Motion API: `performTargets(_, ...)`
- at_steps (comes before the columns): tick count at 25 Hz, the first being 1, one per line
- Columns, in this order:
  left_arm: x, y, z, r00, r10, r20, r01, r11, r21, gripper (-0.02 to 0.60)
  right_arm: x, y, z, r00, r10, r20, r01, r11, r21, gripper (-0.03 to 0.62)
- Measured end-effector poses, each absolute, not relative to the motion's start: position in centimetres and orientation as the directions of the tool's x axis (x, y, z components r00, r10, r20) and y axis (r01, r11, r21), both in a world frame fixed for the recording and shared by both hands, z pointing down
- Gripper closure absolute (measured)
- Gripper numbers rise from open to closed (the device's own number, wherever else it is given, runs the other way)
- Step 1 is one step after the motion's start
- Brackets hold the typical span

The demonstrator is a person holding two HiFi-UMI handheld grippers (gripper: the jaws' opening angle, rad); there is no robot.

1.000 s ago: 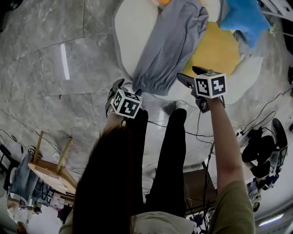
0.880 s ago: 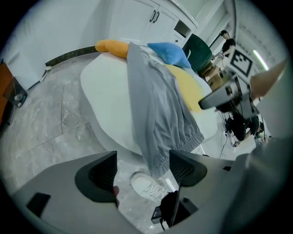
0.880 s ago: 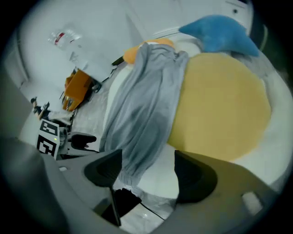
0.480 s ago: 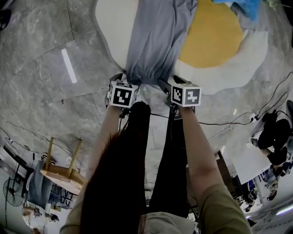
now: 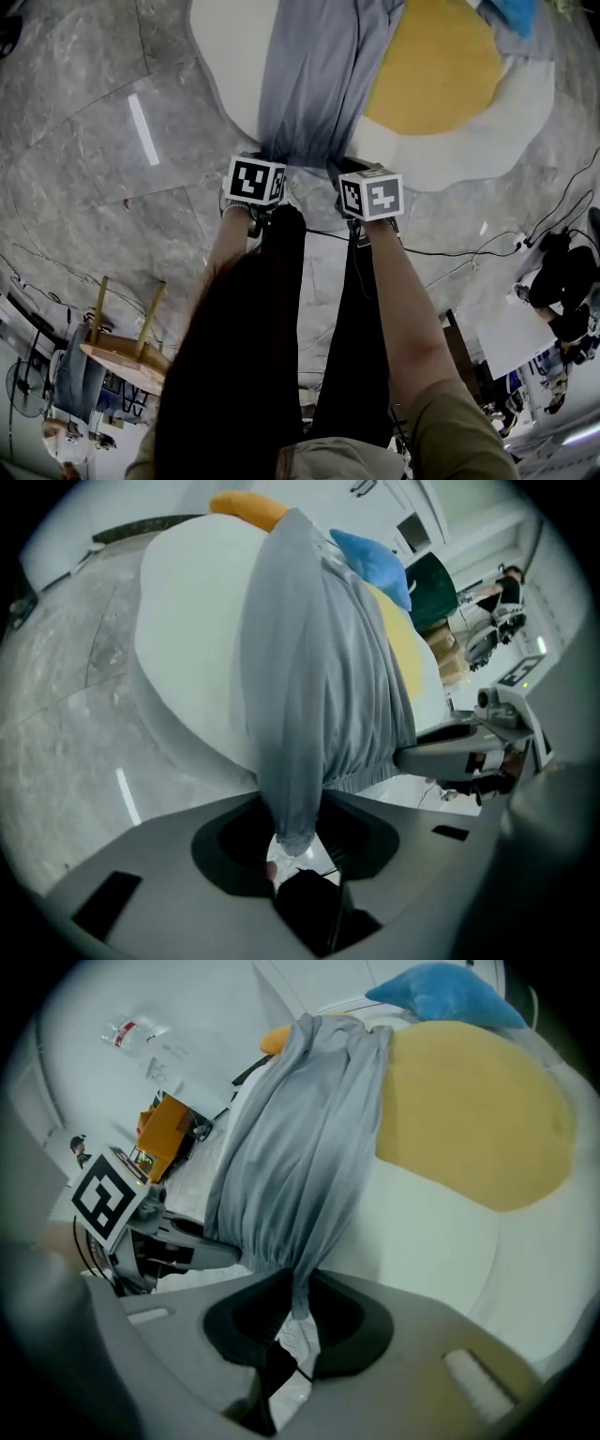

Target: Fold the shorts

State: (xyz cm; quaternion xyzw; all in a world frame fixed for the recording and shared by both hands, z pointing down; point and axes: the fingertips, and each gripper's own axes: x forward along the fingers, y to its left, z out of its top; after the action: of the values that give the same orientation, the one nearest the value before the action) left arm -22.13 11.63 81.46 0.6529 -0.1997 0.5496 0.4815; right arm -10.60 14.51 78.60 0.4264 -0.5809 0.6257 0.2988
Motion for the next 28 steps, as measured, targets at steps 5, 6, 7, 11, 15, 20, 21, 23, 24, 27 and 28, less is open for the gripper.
performTargets(5, -21.9, 14.4, 80.1, 0.416, 0.359, 0.835, -0.750, -0.383, 0.539, 0.515, -10.8, 17.3, 77.7, -0.569, -0.107, 0.815, -0.795, -0.180, -0.579, 0.551)
performTargets(6, -21.9, 15.1, 79.3, 0.432, 0.377, 0.819, -0.729, -0.389, 0.563, 0.517, -10.8, 17.8, 77.0, -0.596, -0.110, 0.796, -0.776, -0.179, -0.605, 0.553)
performTargets(7, -21.8, 15.9, 78.4, 0.444, 0.394, 0.805, -0.709, -0.394, 0.584, 0.517, -10.7, 18.5, 76.2, -0.619, -0.107, 0.778, -0.758, -0.176, -0.628, 0.554)
performTargets(11, -21.9, 20.4, 74.9, 0.486, 0.457, 0.745, -0.676, -0.343, 0.652, 0.518, -10.6, 22.7, 73.5, -0.692, -0.045, 0.721, -0.708, -0.157, -0.689, 0.554)
performTargets(15, -21.8, 25.8, 72.5, 0.512, 0.505, 0.695, -0.680, -0.256, 0.687, 0.518, -10.7, 27.3, 71.0, -0.733, 0.040, 0.679, -0.675, -0.161, -0.720, 0.556)
performTargets(20, -20.6, 28.0, 66.9, 0.540, 0.523, 0.660, -0.643, -0.250, 0.724, 0.522, -10.0, 29.2, 66.1, -0.806, 0.059, 0.590, -0.591, -0.161, -0.791, 0.559)
performTargets(21, -20.4, 26.9, 65.5, 0.552, 0.504, 0.665, -0.632, -0.268, 0.727, 0.523, -9.8, 28.2, 64.6, -0.822, 0.030, 0.568, -0.565, -0.160, -0.809, 0.559)
performTargets(23, -20.2, 22.9, 62.8, 0.582, 0.439, 0.684, -0.612, -0.318, 0.725, 0.523, -9.5, 24.4, 61.7, -0.850, -0.047, 0.525, -0.515, -0.142, -0.846, 0.559)
performTargets(24, -19.9, 20.1, 61.6, 0.602, 0.400, 0.691, -0.601, -0.342, 0.722, 0.523, -9.1, 21.8, 60.2, -0.857, -0.086, 0.508, -0.497, -0.119, -0.859, 0.559)
performTargets(27, -16.9, 10.3, 55.9, 0.662, 0.279, 0.695, -0.562, -0.428, 0.707, 0.523, -6.0, 12.5, 54.5, -0.848, -0.196, 0.492, -0.502, 0.001, -0.865, 0.559)
performTargets(28, -15.2, 6.7, 53.3, 0.681, 0.236, 0.693, -0.543, -0.472, 0.695, 0.525, -4.4, 9.2, 51.9, -0.838, -0.233, 0.493, -0.516, 0.049, -0.855, 0.559)
